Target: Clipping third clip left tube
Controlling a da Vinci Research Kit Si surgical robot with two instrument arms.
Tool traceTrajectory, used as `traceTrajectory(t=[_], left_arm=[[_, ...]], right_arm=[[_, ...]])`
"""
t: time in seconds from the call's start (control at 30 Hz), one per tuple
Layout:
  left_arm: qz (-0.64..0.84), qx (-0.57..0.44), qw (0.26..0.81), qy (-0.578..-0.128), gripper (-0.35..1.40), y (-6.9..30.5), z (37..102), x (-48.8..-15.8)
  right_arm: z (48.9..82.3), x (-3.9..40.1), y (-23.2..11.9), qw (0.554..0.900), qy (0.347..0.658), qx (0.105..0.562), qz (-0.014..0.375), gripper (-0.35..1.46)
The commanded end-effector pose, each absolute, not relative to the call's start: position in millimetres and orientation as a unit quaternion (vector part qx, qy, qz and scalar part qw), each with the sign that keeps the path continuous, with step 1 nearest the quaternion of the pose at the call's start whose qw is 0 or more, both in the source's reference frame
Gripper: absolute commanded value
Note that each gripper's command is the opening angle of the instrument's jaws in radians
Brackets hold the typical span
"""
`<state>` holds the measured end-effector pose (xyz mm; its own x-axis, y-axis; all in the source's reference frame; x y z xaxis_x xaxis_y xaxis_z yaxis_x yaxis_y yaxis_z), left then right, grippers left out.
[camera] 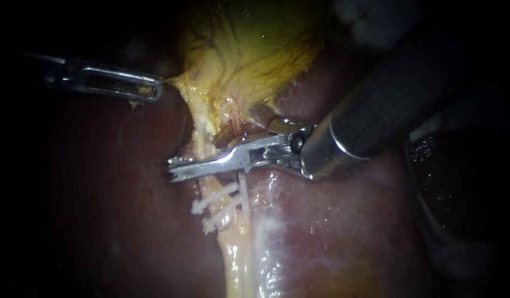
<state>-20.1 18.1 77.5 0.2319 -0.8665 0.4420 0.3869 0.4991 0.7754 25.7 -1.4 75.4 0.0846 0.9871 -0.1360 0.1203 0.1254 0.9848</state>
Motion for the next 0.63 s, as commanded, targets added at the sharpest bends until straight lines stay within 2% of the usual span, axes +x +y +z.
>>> traceTrajectory(t=[0.03,0.1,0.13,0.33,0.63], left_arm=[[-0.424,0.266,0.739,-0.452,-0.35,18.1,77.5,-20.1],[-0.424,0.265,0.739,-0.452,-0.35,18.1,77.5,-20.1],[-0.424,0.266,0.739,-0.452,-0.35,18.1,77.5,-20.1],[-0.424,0.266,0.739,-0.452,-0.35,18.1,77.5,-20.1],[-0.424,0.266,0.739,-0.452,-0.35,18.1,77.5,-20.1]], right_arm=[[75.5,25.7,-1.4,0.525,0.537,0.519,0.408,-0.17],[75.5,25.8,-1.5,0.528,0.540,0.518,0.400,-0.33],[75.6,25.9,-1.4,0.530,0.540,0.520,0.397,-0.35],[76.1,26.1,-1.4,0.542,0.555,0.516,0.365,-0.35],[76.4,26.0,-1.6,0.543,0.555,0.516,0.364,-0.35]])
